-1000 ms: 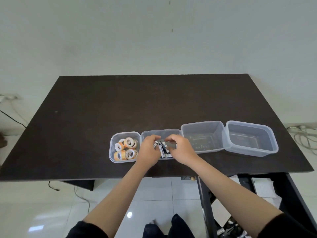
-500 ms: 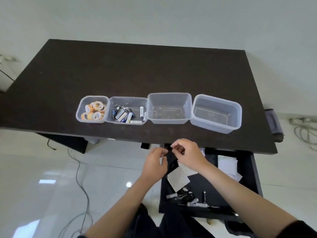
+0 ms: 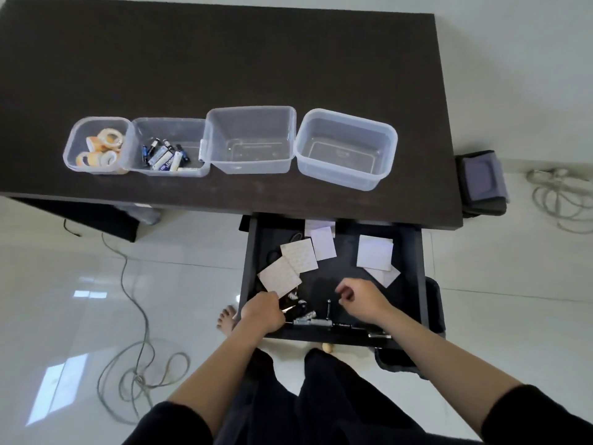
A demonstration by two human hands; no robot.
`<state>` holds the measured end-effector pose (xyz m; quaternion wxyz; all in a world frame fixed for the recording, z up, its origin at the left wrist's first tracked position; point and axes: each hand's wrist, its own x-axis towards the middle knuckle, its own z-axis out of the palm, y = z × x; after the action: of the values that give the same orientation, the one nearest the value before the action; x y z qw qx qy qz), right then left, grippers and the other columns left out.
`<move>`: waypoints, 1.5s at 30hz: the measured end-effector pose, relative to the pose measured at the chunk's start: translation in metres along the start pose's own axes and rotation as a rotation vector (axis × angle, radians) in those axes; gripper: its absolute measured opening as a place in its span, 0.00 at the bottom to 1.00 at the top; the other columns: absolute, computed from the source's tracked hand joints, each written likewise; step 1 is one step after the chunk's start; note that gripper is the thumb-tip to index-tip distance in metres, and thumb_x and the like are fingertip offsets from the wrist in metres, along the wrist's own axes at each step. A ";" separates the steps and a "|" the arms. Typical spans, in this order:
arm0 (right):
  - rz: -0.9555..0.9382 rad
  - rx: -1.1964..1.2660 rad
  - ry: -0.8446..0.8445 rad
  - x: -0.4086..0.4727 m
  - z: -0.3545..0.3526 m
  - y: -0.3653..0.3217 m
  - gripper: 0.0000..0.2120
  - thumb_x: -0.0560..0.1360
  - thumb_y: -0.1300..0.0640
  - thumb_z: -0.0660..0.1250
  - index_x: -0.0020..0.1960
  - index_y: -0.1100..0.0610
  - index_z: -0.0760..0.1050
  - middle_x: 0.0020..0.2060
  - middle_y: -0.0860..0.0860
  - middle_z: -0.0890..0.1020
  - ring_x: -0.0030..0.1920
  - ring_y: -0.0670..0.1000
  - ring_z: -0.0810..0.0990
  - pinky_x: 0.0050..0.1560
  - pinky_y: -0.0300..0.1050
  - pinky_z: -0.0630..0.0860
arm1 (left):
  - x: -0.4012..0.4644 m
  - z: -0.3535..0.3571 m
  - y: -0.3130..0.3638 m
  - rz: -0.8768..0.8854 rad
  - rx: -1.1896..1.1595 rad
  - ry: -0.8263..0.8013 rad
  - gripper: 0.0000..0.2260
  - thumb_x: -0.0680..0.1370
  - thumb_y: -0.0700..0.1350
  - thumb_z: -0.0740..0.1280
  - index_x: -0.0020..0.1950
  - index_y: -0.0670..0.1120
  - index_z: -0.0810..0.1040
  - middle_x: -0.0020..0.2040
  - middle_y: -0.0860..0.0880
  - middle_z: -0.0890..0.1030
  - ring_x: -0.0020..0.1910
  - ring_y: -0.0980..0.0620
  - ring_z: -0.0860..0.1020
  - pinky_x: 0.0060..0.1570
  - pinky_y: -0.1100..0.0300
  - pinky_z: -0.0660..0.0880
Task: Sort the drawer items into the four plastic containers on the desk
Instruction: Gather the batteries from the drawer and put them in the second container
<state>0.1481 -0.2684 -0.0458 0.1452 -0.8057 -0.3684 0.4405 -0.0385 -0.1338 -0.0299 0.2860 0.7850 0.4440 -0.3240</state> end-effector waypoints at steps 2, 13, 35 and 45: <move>0.012 -0.026 -0.070 0.002 0.009 0.006 0.10 0.72 0.61 0.68 0.52 0.54 0.78 0.43 0.50 0.79 0.43 0.48 0.76 0.49 0.42 0.75 | 0.006 0.001 -0.001 0.022 0.033 -0.039 0.13 0.76 0.43 0.61 0.59 0.43 0.74 0.59 0.44 0.77 0.57 0.44 0.77 0.49 0.54 0.73; 0.034 -0.121 -0.186 0.015 0.038 0.005 0.21 0.71 0.60 0.69 0.63 0.51 0.72 0.57 0.55 0.72 0.57 0.56 0.76 0.60 0.46 0.73 | 0.022 0.008 -0.011 0.127 -0.412 -0.085 0.28 0.73 0.31 0.59 0.72 0.50 0.65 0.67 0.49 0.72 0.64 0.48 0.73 0.61 0.55 0.73; 0.063 -0.098 -0.154 0.015 0.043 0.010 0.19 0.73 0.59 0.67 0.63 0.52 0.72 0.56 0.55 0.74 0.54 0.53 0.75 0.52 0.42 0.71 | 0.047 0.000 -0.003 0.194 -0.443 0.085 0.16 0.73 0.29 0.58 0.49 0.46 0.80 0.39 0.52 0.77 0.39 0.55 0.75 0.37 0.66 0.73; 0.064 -0.096 -0.152 0.016 0.043 0.012 0.16 0.74 0.58 0.67 0.61 0.52 0.72 0.52 0.52 0.75 0.48 0.48 0.72 0.49 0.41 0.70 | 0.068 -0.025 0.044 0.283 -0.685 0.199 0.13 0.76 0.32 0.62 0.47 0.48 0.81 0.46 0.50 0.81 0.44 0.52 0.78 0.42 0.58 0.76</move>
<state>0.1235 -0.2694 -0.0867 0.0641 -0.7873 -0.3731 0.4867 0.0337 -0.1001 -0.0589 0.5289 0.7252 0.4394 -0.0363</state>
